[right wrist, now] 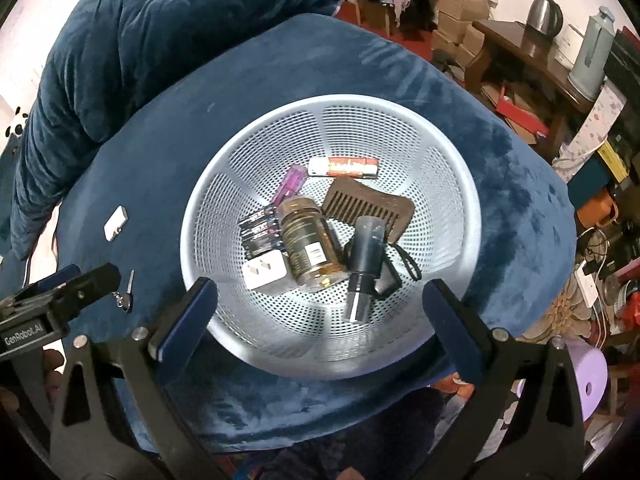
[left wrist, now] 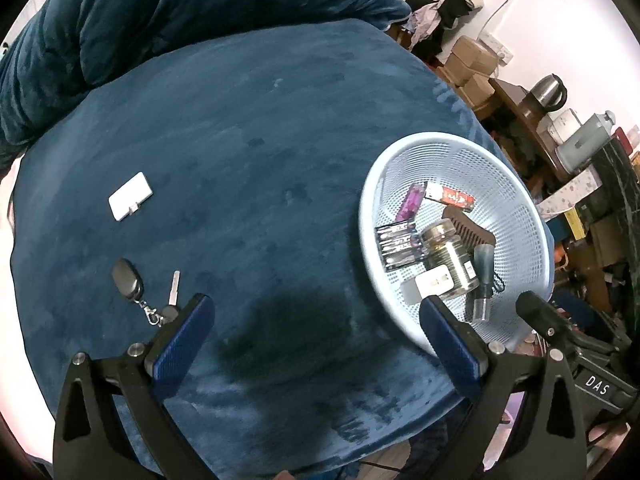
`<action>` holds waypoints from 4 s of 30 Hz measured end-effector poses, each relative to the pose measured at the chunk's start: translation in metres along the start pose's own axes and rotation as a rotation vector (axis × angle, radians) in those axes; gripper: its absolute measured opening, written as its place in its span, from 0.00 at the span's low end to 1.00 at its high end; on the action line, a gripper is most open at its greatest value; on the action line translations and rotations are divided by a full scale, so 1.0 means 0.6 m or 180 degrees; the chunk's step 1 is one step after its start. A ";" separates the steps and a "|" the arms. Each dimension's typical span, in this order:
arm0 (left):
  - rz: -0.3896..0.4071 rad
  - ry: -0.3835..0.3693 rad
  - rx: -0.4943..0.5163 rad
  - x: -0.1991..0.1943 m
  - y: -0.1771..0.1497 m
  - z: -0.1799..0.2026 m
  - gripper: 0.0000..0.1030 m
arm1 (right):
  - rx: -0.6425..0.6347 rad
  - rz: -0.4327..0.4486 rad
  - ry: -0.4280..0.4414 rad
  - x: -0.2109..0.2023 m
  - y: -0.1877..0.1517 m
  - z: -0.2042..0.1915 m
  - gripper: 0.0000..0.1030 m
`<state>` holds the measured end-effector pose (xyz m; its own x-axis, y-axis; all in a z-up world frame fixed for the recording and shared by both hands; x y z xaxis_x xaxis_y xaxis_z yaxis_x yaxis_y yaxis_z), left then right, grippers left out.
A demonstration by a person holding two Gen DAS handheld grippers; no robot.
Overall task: Organize rigid objects
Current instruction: 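Withdraw both tools from the basket toward the key fob and charger, then grasp the black key fob with the left tool while the right tool grasps the white charger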
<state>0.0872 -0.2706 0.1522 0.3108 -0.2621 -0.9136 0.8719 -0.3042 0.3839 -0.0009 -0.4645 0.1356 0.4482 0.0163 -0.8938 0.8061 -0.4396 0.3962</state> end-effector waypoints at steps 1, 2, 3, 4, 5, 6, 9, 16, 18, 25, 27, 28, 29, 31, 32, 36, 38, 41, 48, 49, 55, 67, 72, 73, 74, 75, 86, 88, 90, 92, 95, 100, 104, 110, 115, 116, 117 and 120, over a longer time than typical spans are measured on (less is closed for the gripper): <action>0.0001 0.0003 -0.0011 -0.001 -0.002 -0.003 1.00 | -0.0015 0.0000 -0.0002 0.000 -0.001 -0.004 1.00; 0.0003 0.0004 -0.0030 -0.002 -0.004 -0.009 1.00 | -0.0025 -0.0002 -0.0005 0.000 -0.001 -0.008 1.00; 0.0001 0.0003 -0.0045 -0.002 -0.005 -0.013 1.00 | -0.0036 -0.0006 -0.0004 0.001 -0.002 -0.011 1.00; -0.0002 0.0004 -0.0059 -0.002 -0.006 -0.017 1.00 | -0.0055 -0.0009 -0.0002 0.001 -0.004 -0.015 1.00; -0.0003 0.0007 -0.0075 -0.002 -0.008 -0.022 1.00 | -0.0071 -0.0013 -0.0007 0.001 -0.004 -0.019 1.00; -0.0003 0.0012 -0.0091 -0.003 -0.010 -0.027 1.00 | -0.0086 -0.0019 -0.0013 0.001 -0.005 -0.023 1.00; 0.0000 0.0006 -0.0124 -0.005 -0.014 -0.038 1.00 | -0.0124 -0.0021 -0.0014 0.002 -0.007 -0.033 1.00; 0.0011 0.0029 -0.0169 -0.008 -0.024 -0.064 1.00 | -0.0214 -0.0036 -0.0024 0.004 -0.013 -0.059 1.00; 0.0009 0.0039 -0.0196 -0.008 -0.027 -0.073 1.00 | -0.0237 -0.0040 -0.0019 0.005 -0.015 -0.066 1.00; 0.0008 0.0065 -0.0299 -0.010 -0.039 -0.108 1.00 | -0.0337 -0.0070 -0.0007 0.012 -0.020 -0.099 1.00; 0.0002 0.0078 -0.0324 -0.009 -0.042 -0.118 1.00 | -0.0369 -0.0071 0.0005 0.013 -0.022 -0.109 1.00; 0.0000 0.0083 -0.0334 -0.009 -0.044 -0.123 1.00 | -0.0380 -0.0076 0.0005 0.014 -0.022 -0.113 1.00; -0.0002 0.0087 -0.0346 -0.009 -0.045 -0.127 1.00 | -0.0386 -0.0081 0.0007 0.014 -0.023 -0.116 1.00; -0.0004 0.0093 -0.0373 -0.009 -0.048 -0.138 1.00 | -0.0416 -0.0085 0.0015 0.016 -0.025 -0.126 1.00; -0.0006 0.0095 -0.0391 -0.010 -0.050 -0.143 1.00 | -0.0429 -0.0086 0.0013 0.016 -0.026 -0.130 1.00; -0.0007 0.0091 -0.0423 -0.011 -0.056 -0.157 1.00 | -0.0466 -0.0101 0.0011 0.020 -0.030 -0.142 1.00; -0.0007 0.0087 -0.0442 -0.011 -0.058 -0.163 1.00 | -0.0479 -0.0105 0.0004 0.020 -0.031 -0.146 1.00; -0.0005 0.0083 -0.0475 -0.012 -0.062 -0.173 1.00 | -0.0496 -0.0113 -0.0002 0.022 -0.033 -0.152 1.00; -0.0016 0.0102 -0.0617 -0.012 -0.077 -0.221 1.00 | -0.0564 -0.0132 0.0032 0.027 -0.036 -0.178 1.00; -0.0024 0.0116 -0.0661 -0.012 -0.080 -0.233 1.00 | -0.0584 -0.0139 0.0048 0.030 -0.038 -0.186 1.00; -0.0038 0.0171 -0.0929 -0.012 -0.100 -0.303 1.00 | -0.0714 -0.0210 0.0158 0.047 -0.048 -0.234 1.00; -0.0097 0.0284 -0.1235 0.011 -0.130 -0.404 1.00 | -0.1071 -0.0420 0.0311 0.098 -0.074 -0.333 1.00; -0.0170 0.0135 -0.1340 0.043 -0.138 -0.409 0.99 | -0.1134 -0.0460 0.0357 0.120 -0.079 -0.357 1.00; -0.0189 0.0125 -0.1326 0.051 -0.137 -0.404 0.99 | -0.1102 -0.0437 0.0353 0.122 -0.077 -0.356 1.00; -0.0205 0.0109 -0.1313 0.063 -0.134 -0.395 0.98 | -0.1074 -0.0414 0.0354 0.122 -0.076 -0.355 1.00; -0.0210 0.0094 -0.1312 0.073 -0.130 -0.387 0.98 | -0.1049 -0.0394 0.0367 0.122 -0.073 -0.354 1.00; -0.0512 0.0090 -0.1409 0.197 -0.096 -0.346 0.05 | -0.1093 -0.0270 0.0459 0.121 -0.047 -0.347 1.00; -0.0493 -0.0035 -0.1450 0.194 -0.101 -0.355 0.04 | -0.1109 -0.0296 0.0485 0.127 -0.046 -0.351 1.00; -0.0483 -0.0062 -0.1471 0.182 -0.112 -0.370 0.04 | -0.1114 -0.0310 0.0498 0.132 -0.044 -0.355 1.00; -0.0425 0.0057 -0.1467 0.161 -0.127 -0.391 0.03 | -0.1128 -0.0328 0.0514 0.140 -0.043 -0.363 1.00; -0.0374 0.0132 -0.1558 0.135 -0.149 -0.425 0.03 | -0.1166 -0.0345 0.0538 0.150 -0.044 -0.380 1.00; -0.0278 0.0290 -0.1594 0.107 -0.173 -0.466 0.03 | -0.1265 -0.0399 0.0561 0.178 -0.044 -0.420 1.00; -0.0270 0.0217 -0.1616 0.119 -0.188 -0.485 0.05 | -0.1397 -0.0485 0.0558 0.221 -0.043 -0.471 1.00; -0.0186 -0.0061 -0.1727 0.133 -0.202 -0.503 0.41 | -0.1716 -0.0606 0.0635 0.306 -0.035 -0.556 1.00; -0.0131 -0.0179 -0.1694 0.126 -0.216 -0.510 0.51 | -0.1886 -0.0557 0.0555 0.367 -0.018 -0.609 1.00; -0.0131 -0.0183 -0.1679 0.125 -0.218 -0.509 0.54 | -0.1920 -0.0555 0.0546 0.377 -0.015 -0.619 1.00; -0.0129 -0.0176 -0.1663 0.123 -0.218 -0.511 0.55 | -0.1947 -0.0548 0.0521 0.385 -0.014 -0.626 1.00; -0.0132 -0.0107 -0.1590 0.116 -0.222 -0.506 0.56 | -0.2019 -0.0536 0.0416 0.411 -0.008 -0.647 1.00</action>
<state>0.1077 0.0296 -0.0034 0.2669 -0.2910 -0.9187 0.9605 0.1587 0.2288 0.2557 -0.1095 -0.0050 0.3074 0.1648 -0.9372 0.9223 0.1909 0.3361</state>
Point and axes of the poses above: each gripper's, at about its wrist camera, not at the fingertips, and x roughly the way its jaws point, z to its right, y to its top, the point moved 2 cm from there along x, roughly the way its jaws point, and after that the axes turned 4 degrees about x, right-handed, at the moved point
